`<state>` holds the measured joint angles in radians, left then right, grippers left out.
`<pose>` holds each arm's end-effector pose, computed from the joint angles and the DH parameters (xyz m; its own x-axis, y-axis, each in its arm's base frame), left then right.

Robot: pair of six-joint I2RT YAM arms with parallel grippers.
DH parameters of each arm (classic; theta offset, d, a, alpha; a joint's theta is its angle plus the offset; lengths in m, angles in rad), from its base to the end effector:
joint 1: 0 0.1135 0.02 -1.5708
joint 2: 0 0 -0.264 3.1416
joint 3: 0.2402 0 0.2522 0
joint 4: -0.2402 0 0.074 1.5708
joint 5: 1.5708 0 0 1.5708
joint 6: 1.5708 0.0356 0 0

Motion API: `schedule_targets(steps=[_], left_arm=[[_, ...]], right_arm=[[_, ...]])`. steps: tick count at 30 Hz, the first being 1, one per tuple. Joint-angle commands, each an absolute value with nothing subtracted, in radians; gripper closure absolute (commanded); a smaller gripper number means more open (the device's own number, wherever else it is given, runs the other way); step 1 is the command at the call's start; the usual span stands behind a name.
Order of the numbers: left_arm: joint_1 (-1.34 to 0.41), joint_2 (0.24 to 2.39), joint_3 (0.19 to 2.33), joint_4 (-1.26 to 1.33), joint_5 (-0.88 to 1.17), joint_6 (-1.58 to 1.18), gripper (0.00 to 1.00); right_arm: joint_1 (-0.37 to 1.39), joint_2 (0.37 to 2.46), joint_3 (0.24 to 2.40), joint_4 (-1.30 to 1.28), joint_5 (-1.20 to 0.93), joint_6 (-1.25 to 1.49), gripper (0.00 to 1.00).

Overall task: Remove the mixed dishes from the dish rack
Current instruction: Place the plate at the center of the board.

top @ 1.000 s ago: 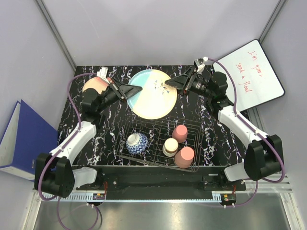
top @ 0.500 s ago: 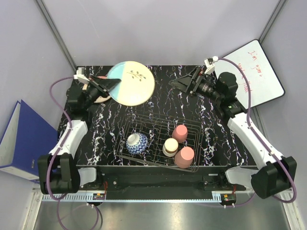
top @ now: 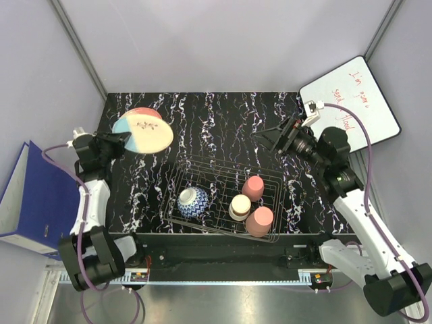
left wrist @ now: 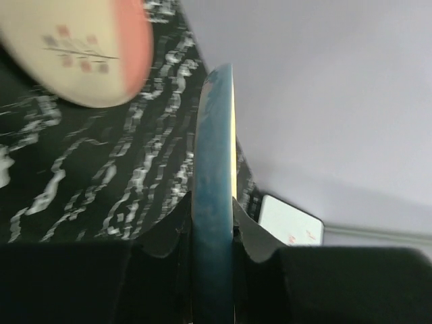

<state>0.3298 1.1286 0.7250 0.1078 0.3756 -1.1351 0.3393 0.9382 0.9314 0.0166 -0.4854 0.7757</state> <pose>0.2486 0.0713 0.2799 -0.1442 -0.9408 -0.3068 -0.2371 0.3338 -0.9123 0.1970 0.0871 0.3858 -0.5076 0.4776 -0.7171 -0.5307 0.4823 0.6969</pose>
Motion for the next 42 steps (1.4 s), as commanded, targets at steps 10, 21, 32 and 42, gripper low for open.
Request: schedule_targets(steps=[10, 21, 32, 42], left_arm=[[0.357, 0.83, 0.588, -0.149, 0.098, -1.028, 1.0], [0.416, 0.906, 0.595, -0.239, 0.063, -1.04, 1.0], [0.528, 1.084, 0.597, -0.212, 0.192, -1.031, 1.0], [0.531, 1.288, 0.658, -0.251, 0.215, -0.967, 1.0]], right_arm=[[0.336, 0.9, 0.723, 0.156, -0.531, 0.871, 0.0], [0.336, 0.894, 0.701, 0.169, -0.525, 0.873, 0.0], [0.336, 0.914, 0.681, 0.196, -0.529, 0.879, 0.0], [0.336, 0.923, 0.652, 0.215, -0.531, 0.885, 0.0]])
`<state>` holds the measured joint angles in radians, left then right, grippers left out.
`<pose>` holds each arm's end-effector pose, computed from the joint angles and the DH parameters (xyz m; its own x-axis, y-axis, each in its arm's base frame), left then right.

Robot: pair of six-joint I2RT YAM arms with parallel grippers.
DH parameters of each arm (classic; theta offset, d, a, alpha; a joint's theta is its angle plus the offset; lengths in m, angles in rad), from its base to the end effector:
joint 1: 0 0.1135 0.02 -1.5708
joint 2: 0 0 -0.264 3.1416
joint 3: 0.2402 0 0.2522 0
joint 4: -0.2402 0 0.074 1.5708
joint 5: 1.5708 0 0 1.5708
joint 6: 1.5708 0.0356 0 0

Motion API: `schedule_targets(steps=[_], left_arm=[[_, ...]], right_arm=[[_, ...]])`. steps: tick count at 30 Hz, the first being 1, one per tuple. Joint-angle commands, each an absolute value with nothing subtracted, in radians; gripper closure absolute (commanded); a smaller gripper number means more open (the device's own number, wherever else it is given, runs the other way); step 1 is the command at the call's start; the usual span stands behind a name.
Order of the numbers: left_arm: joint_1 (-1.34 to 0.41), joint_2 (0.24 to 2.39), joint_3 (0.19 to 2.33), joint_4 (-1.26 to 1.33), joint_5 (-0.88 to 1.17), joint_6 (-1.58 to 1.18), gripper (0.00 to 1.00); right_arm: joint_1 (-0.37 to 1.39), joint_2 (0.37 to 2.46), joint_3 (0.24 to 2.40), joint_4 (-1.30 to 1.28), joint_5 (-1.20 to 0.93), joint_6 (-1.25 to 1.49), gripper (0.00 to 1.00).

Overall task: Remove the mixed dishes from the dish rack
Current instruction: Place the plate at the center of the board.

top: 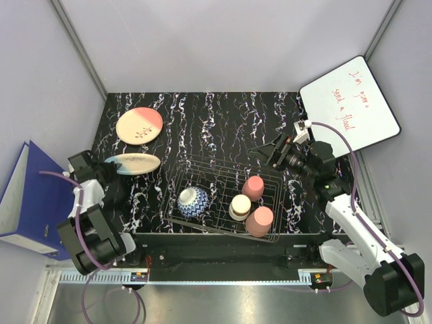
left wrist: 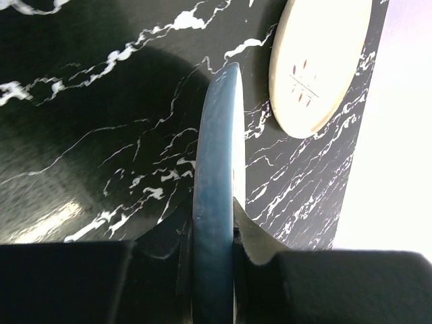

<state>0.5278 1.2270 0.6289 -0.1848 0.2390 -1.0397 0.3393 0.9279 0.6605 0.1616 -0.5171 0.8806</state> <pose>0.2152 0.1157 0.1971 -0.0117 -0.9765 -0.2151 -0.6998 0.1616 -0.6958 0.1999 0.0892 0.3069 -0.6440 0.4836 -0.5929 -0.4026 0.4448 0.8001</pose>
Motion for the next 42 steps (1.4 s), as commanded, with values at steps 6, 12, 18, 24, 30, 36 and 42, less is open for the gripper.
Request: schedule_targets(steps=[6, 12, 18, 24, 30, 36, 42], left_arm=[[0.551, 1.336, 0.661, -0.285, 0.204, -0.93, 0.91], [0.572, 1.328, 0.667, -0.336, 0.219, -0.887, 0.62], [0.577, 1.31, 0.667, -0.371, 0.221, -0.867, 0.52], [0.577, 1.318, 0.67, -0.391, 0.229, -0.862, 0.45], [0.577, 1.321, 0.698, -0.454, 0.222, -0.845, 0.34], [0.577, 1.309, 0.716, -0.503, 0.236, -0.857, 0.3], [0.568, 1.238, 0.759, -0.584, 0.248, -0.87, 0.25]], right_arm=[[0.336, 0.919, 0.64, 0.207, -0.526, 0.877, 0.0], [0.336, 0.917, 0.627, 0.21, -0.525, 0.874, 0.0], [0.336, 0.93, 0.608, 0.245, -0.531, 0.896, 0.0], [0.336, 0.931, 0.601, 0.247, -0.531, 0.893, 0.0], [0.336, 0.945, 0.592, 0.262, -0.532, 0.9, 0.0], [0.336, 0.973, 0.58, 0.301, -0.548, 0.922, 0.0], [0.336, 0.989, 0.583, 0.311, -0.551, 0.922, 0.0]])
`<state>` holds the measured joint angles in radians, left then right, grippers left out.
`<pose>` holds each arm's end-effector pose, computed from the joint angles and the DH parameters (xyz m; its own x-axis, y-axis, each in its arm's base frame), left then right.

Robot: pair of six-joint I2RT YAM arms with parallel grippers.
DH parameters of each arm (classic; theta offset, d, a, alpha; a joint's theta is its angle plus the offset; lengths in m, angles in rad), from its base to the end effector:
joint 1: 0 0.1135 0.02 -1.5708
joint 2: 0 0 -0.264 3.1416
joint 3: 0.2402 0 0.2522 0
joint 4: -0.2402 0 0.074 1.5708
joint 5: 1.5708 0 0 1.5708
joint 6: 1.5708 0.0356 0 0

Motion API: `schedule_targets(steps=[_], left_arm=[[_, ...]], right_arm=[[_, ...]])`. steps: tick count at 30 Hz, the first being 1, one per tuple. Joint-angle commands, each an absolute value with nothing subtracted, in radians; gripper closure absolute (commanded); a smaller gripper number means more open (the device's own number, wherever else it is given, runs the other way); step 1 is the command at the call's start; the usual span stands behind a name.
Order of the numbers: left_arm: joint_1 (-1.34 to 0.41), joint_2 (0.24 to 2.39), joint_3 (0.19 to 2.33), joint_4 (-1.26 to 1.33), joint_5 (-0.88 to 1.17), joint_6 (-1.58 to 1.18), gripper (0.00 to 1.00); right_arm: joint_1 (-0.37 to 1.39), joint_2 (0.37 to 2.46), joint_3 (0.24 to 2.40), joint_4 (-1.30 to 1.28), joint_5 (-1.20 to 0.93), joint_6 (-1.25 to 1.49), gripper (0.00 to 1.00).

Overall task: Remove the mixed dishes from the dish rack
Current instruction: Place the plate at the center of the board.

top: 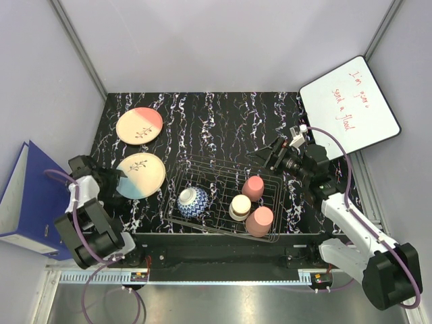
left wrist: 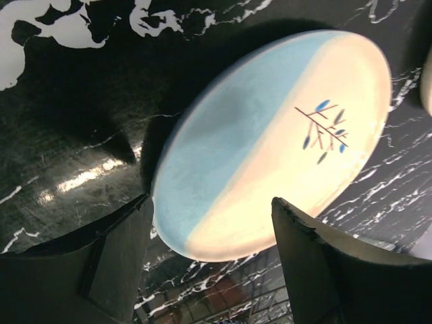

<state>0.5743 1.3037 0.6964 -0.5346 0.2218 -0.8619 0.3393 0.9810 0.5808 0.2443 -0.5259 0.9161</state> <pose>0.1981 0.1189 0.1787 -0.1531 -0.9810 -0.1189 -0.8746 0.1905 -0.4459 0.2068 0.0920 0.2764 -0.6884 0.4846 -0.5397 -0.3439 0.4371 0.8311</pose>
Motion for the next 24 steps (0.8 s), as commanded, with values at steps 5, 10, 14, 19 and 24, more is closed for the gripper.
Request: schedule_targets(steps=[5, 10, 14, 19, 24], left_arm=[[0.54, 1.146, 0.77, -0.627, 0.267, -0.897, 0.22], [0.46, 1.037, 0.825, -0.649, 0.276, -0.916, 0.21], [0.327, 0.976, 0.949, -0.647, 0.235, -0.89, 0.21], [0.124, 0.979, 1.126, -0.652, 0.086, -0.76, 0.2], [0.005, 1.055, 1.167, -0.655, 0.036, -0.602, 0.18]], right_arm=[[0.336, 0.999, 0.589, 0.31, -0.554, 0.913, 0.0], [0.336, 0.986, 0.65, 0.192, -0.525, 0.844, 0.0], [0.336, 0.945, 0.735, 0.008, -0.421, 0.729, 0.0], [0.337, 0.922, 0.873, -0.365, -0.153, 0.62, 0.01], [0.337, 0.928, 0.966, -0.65, 0.044, 0.545, 0.01]])
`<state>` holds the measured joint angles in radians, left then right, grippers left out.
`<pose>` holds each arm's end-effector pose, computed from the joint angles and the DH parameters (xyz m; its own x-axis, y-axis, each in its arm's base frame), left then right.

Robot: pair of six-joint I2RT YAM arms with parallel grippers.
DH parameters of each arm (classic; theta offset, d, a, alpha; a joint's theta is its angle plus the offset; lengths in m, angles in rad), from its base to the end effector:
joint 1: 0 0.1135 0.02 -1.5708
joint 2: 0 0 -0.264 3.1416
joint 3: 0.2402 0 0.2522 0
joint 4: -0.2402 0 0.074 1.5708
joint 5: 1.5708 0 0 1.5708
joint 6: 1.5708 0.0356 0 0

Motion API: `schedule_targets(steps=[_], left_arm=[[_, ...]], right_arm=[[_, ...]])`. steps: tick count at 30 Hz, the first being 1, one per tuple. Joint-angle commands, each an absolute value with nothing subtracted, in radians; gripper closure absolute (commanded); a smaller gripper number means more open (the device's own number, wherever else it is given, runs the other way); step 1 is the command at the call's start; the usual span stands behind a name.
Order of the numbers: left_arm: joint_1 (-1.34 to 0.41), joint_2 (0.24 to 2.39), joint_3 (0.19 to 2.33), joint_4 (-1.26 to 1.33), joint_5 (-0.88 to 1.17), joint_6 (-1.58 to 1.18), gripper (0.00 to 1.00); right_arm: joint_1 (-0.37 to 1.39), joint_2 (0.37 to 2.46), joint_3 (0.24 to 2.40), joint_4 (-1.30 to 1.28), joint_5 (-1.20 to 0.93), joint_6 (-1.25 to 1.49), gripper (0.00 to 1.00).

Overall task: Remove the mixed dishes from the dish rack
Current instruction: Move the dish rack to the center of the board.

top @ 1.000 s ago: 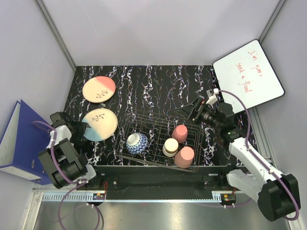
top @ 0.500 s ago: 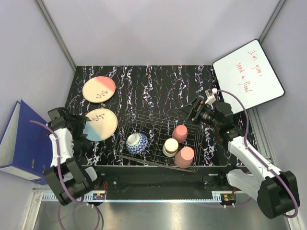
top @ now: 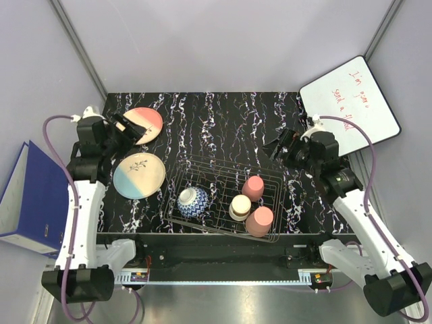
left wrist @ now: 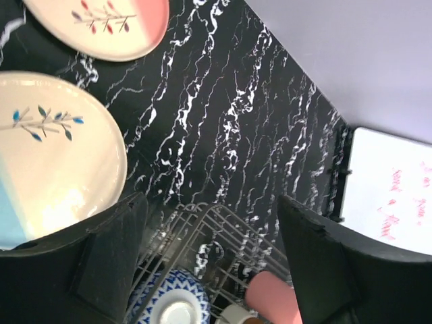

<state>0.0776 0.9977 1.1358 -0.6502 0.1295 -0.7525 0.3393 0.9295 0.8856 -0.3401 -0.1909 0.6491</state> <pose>0.2062 0.0114 0.3749 -0.3808 -0.7094 -0.5931 -0.3081 0.7021 -0.6420 0.1962 0.0764 0.3334 -0.5792 0.4249 -0.6956 -0.1789 0.7663 0.6171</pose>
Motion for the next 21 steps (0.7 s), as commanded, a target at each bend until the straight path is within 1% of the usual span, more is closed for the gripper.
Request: schedule_targets(steps=[1, 2, 5, 8, 10, 11, 17, 21], left_arm=[[-0.036, 1.071, 1.176, -0.664, 0.016, -0.577, 0.17], [-0.066, 1.086, 1.183, -0.67, 0.002, -0.528, 0.16], [-0.222, 1.167, 1.204, -0.698, -0.127, -0.445, 0.15], [-0.306, 1.215, 1.223, -0.718, -0.158, -0.396, 0.15], [-0.339, 1.244, 1.218, -0.724, -0.164, -0.385, 0.15], [-0.369, 1.249, 1.213, -0.723, -0.181, -0.385, 0.15], [-0.433, 1.278, 1.187, -0.712, -0.196, -0.388, 0.15], [-0.44, 1.267, 1.163, -0.693, -0.193, -0.393, 0.16]], right_arm=[[0.339, 0.925, 0.972, -0.682, 0.095, 0.542, 0.01], [0.341, 0.917, 0.976, -0.71, 0.119, 0.54, 0.01], [0.341, 0.887, 0.951, -0.813, 0.167, 0.569, 0.01], [0.344, 0.847, 0.904, -0.851, 0.15, 0.609, 0.01], [0.353, 0.818, 0.878, -0.857, 0.138, 0.649, 0.03], [0.389, 0.81, 0.879, -0.87, 0.155, 0.664, 0.04], [0.466, 0.862, 0.856, -0.881, 0.152, 0.729, 0.07], [0.491, 0.879, 0.801, -0.824, 0.132, 0.788, 0.09]])
